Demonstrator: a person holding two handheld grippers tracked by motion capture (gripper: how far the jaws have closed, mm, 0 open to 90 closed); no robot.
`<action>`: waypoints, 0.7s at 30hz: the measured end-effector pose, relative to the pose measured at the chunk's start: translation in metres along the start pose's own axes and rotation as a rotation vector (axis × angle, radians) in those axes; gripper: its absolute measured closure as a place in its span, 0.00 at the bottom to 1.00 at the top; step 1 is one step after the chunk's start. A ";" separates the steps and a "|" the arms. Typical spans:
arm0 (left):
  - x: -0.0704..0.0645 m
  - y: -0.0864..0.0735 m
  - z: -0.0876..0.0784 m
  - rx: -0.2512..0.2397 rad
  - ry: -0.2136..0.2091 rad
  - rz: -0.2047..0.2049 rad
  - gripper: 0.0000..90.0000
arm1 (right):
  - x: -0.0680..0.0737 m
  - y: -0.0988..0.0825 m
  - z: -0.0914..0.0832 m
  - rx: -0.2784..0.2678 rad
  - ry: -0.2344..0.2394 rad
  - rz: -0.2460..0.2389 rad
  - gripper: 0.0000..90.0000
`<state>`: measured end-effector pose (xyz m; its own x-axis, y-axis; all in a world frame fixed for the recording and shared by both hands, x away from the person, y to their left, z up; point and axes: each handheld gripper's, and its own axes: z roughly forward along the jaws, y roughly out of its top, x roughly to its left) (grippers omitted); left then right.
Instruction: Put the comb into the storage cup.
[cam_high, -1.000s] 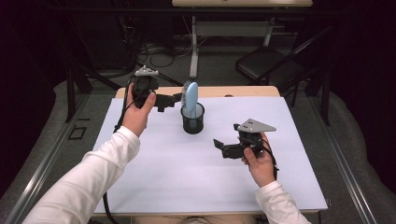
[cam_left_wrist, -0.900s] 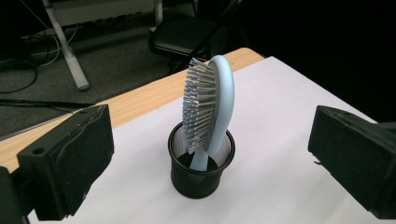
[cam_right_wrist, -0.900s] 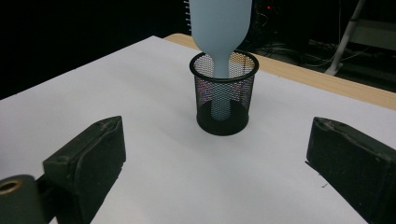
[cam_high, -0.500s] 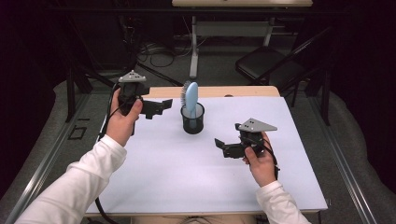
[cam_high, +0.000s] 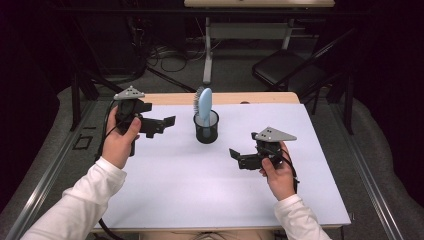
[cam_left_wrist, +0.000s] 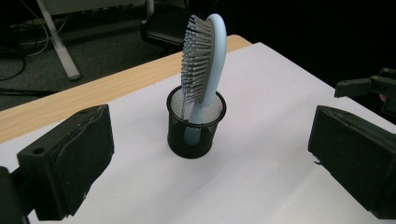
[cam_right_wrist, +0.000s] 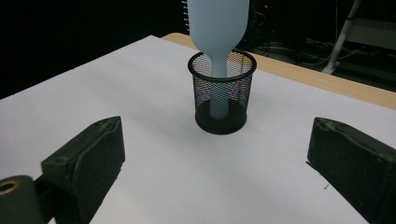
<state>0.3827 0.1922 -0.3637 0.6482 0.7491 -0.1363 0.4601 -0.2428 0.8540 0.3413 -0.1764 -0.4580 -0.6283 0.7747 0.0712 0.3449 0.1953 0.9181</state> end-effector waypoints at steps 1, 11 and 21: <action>0.000 -0.002 -0.001 0.000 0.000 0.001 0.01 | 0.000 0.000 0.000 0.000 0.000 0.000 0.04; 0.006 -0.024 -0.009 -0.008 -0.010 -0.019 0.01 | 0.001 0.003 -0.003 -0.006 -0.009 -0.004 0.04; 0.009 -0.038 -0.020 -0.036 -0.011 -0.027 0.01 | 0.007 0.010 -0.005 0.001 -0.012 -0.020 0.04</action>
<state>0.3592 0.2206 -0.3869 0.6428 0.7481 -0.1645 0.4555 -0.2007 0.8673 0.3369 -0.1717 -0.4468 -0.6268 0.7777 0.0477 0.3329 0.2119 0.9188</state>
